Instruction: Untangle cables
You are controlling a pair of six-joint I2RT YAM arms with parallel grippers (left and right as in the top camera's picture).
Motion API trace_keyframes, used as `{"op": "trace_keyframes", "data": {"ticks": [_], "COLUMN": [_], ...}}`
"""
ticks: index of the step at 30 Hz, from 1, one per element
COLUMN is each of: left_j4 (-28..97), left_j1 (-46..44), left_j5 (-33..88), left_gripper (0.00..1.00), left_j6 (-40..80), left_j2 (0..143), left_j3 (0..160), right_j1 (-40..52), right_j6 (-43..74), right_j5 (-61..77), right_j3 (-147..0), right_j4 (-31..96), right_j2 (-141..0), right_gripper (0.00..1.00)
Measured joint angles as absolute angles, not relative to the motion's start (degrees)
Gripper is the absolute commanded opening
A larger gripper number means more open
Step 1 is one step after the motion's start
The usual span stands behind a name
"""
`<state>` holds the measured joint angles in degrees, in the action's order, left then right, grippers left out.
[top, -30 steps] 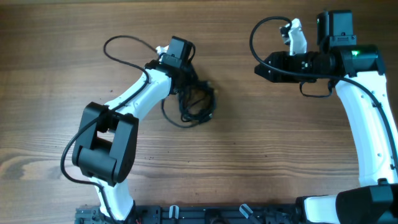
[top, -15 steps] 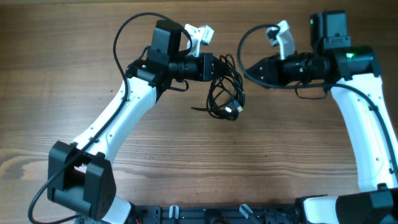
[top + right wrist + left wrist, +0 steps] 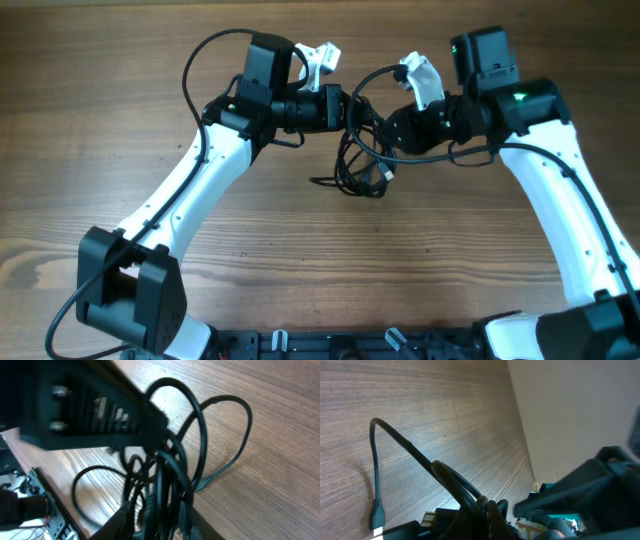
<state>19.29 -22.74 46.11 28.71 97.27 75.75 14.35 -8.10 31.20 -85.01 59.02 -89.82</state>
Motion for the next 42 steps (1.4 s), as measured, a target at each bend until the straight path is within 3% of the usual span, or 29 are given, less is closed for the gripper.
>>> {"op": "trace_keyframes", "data": {"ticks": [7,10,14,20,27,30,32,33,35,38,42], "left_j4": [20.93,21.02,20.97,21.02,25.30,24.93,22.83,21.58,19.16,18.79,18.76], "left_j1": [-22.74,-22.74,-22.63,-22.59,-22.39,-22.37,-22.33,-22.33,-22.33,-22.33,-22.33], "left_j5": [44.95,44.58,44.21,43.42,33.17,32.42,34.35,35.73,39.44,41.34,42.57], "left_gripper": [0.04,0.04,0.04,0.04,0.04,0.04,0.04,0.04,0.04,0.04,0.04], "left_j6": [29.93,31.00,32.14,32.73,33.36,33.36,33.39,33.39,34.70,38.68,44.25], "left_j2": [97.27,97.27,97.30,97.30,97.27,97.30,97.27,97.30,97.27,97.27,97.27], "left_j3": [75.75,75.75,75.75,75.75,75.75,75.75,75.75,75.75,75.75,75.75,75.75], "right_j1": [14.85,16.23,16.99,16.86,14.00,13.82,13.82,13.82,13.82,13.82,13.82], "right_j6": [-6.26,-5.45,-1.15,3.70,5.21,5.10,4.38,4.29,3.55,2.66,1.63], "right_j5": [30.35,30.33,29.43,28.62,28.93,29.39,29.56,29.56,29.54,29.56,29.56], "right_j3": [-84.88,-84.88,-84.86,-84.86,-84.55,-84.55,-84.55,-84.55,-84.55,-84.55,-84.55], "right_j4": [57.36,56.75,55.57,55.37,55.44,55.83,56.93,57.45,57.82,57.87,59.13], "right_j2": [-94.02,-95.55,-95.96,-95.96,-88.25,-84.09,-84.09,-84.71,-85.69,-86.35,-86.59], "right_gripper": [0.23,0.10,0.04,0.04,0.05,0.19,0.33,0.45,0.52,0.56,0.53]}}
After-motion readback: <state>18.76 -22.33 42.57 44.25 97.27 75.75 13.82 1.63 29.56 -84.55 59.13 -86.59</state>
